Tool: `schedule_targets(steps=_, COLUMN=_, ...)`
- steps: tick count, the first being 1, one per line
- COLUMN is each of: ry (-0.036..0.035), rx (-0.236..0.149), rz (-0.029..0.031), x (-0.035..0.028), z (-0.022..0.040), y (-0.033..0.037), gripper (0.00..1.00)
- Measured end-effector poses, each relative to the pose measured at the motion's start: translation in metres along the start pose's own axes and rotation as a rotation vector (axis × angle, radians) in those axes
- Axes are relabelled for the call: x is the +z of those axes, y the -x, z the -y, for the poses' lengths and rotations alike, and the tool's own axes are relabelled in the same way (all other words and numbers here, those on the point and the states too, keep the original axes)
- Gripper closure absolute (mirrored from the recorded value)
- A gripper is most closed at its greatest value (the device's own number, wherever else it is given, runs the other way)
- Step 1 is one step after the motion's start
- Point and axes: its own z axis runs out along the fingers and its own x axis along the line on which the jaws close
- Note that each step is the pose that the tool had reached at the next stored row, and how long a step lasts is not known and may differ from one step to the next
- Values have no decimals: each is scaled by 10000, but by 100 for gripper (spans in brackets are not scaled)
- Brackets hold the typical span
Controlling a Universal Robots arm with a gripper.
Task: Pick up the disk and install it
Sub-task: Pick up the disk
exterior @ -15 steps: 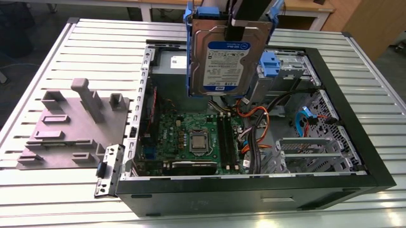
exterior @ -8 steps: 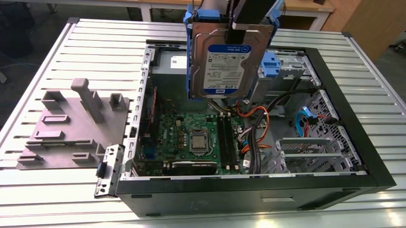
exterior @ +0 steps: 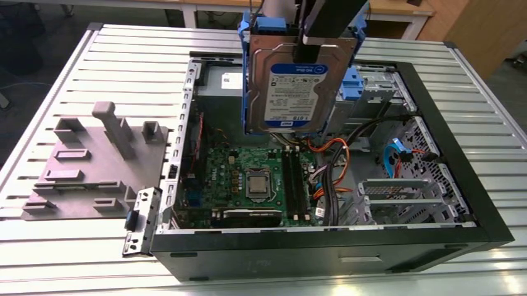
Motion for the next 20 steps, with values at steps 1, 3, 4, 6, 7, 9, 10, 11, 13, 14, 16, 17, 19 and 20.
schedule_targets(steps=1, ry=0, rx=0, rz=1, x=0, z=0, y=-11, gripper=65)
schedule_targets(steps=3, ry=0, rx=0, rz=1, x=1, z=0, y=-36, gripper=65)
schedule_targets(steps=4, ry=0, rx=0, rz=1, x=1, z=0, y=-47, gripper=65)
schedule_targets(steps=6, ry=-1, rx=0, rz=1, x=2, z=-1, y=-71, gripper=65)
schedule_targets(steps=7, ry=0, rx=0, rz=1, x=2, z=-1, y=-82, gripper=65)
schedule_targets(steps=9, ry=0, rx=0, rz=2, x=2, z=-1, y=-105, gripper=65)
schedule_targets(steps=10, ry=0, rx=-1, rz=1, x=2, z=-1, y=-117, gripper=65)
schedule_targets(steps=11, ry=0, rx=0, rz=0, x=1, z=-1, y=-128, gripper=65)
schedule_targets(steps=13, ry=0, rx=0, rz=1, x=2, z=-1, y=-162, gripper=65)
schedule_targets(steps=14, ry=0, rx=0, rz=1, x=2, z=-1, y=-173, gripper=65)
schedule_targets(steps=16, ry=-1, rx=0, rz=1, x=3, z=-2, y=-193, gripper=65)
schedule_targets(steps=17, ry=0, rx=0, rz=1, x=3, z=-2, y=-202, gripper=65)
schedule_targets(steps=19, ry=0, rx=1, rz=1, x=3, z=-2, y=-212, gripper=65)
schedule_targets(steps=20, ry=0, rx=1, rz=1, x=2, z=-2, y=-214, gripper=65)
